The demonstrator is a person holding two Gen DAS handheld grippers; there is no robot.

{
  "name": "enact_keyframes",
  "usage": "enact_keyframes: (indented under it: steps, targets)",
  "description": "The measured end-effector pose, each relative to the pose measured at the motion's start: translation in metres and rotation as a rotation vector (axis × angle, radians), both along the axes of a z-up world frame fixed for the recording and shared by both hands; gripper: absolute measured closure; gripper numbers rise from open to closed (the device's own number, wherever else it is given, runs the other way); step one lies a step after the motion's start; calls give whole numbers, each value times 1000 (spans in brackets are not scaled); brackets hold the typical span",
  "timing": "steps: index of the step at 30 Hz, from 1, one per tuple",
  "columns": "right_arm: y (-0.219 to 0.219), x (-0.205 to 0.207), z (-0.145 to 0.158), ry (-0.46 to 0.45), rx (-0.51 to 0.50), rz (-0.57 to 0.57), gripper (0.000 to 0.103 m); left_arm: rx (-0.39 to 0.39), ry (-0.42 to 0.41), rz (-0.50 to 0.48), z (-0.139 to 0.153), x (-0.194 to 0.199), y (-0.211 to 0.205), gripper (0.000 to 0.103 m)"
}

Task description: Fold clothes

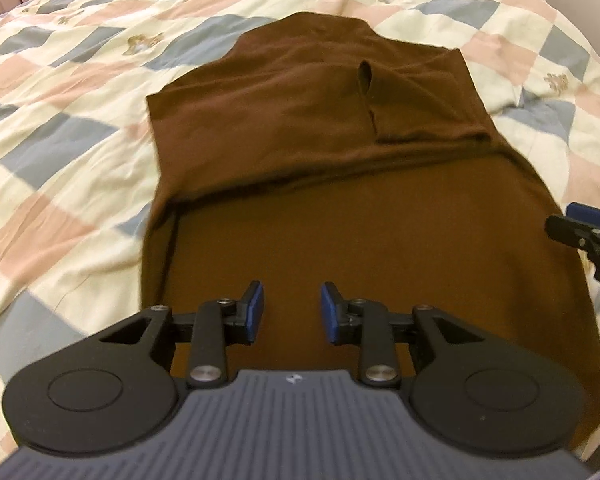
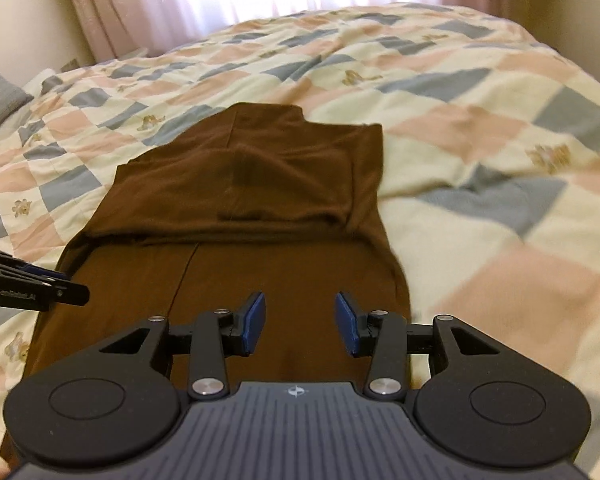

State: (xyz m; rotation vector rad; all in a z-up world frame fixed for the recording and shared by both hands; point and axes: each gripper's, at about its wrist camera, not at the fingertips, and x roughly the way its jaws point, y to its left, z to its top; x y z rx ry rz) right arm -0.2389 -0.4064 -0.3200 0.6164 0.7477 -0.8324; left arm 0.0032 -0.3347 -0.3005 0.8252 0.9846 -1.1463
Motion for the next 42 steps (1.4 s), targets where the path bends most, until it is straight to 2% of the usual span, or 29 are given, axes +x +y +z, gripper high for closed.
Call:
enact_keyframes:
  steps: [7,12,16,18,22,24,28,33,35,37,40,42]
  targets:
    - [23,-12,2,-5,26,-59,55,-30,-5,-17,6,25,29,72]
    - [0,-20,-11,-15,80,-25,54,-89,129,35,-3,77,11,69]
    - [-65,-23,-30,-84,134,-5,54,-166,264,86,-14,133,-27,57]
    - [-100,-22,-37,-133,157,-2,53,-186,305,106,-24,159,-50,55]
    - [-182,-6,-53,-223,178,27,45,-199,388,153,-53,206,-95,52]
    - [-219,4,-61,-242,180,33,45,-203,413,166,-67,219,-109,46]
    - [-273,16,-85,-289,240,15,43,-222,485,206,-92,239,-126,43]
    - [-302,22,-104,-404,324,38,39,-258,527,178,-104,247,-145,41]
    - [-309,23,-108,-452,351,57,39,-265,527,146,-105,246,-152,44]
    - [-313,27,-111,-484,376,89,40,-273,524,108,-106,244,-158,55]
    - [-315,39,-115,-442,380,121,43,-274,508,77,-105,242,-159,69]
    - [-314,47,-117,-419,384,145,72,-277,491,59,-102,239,-158,82]
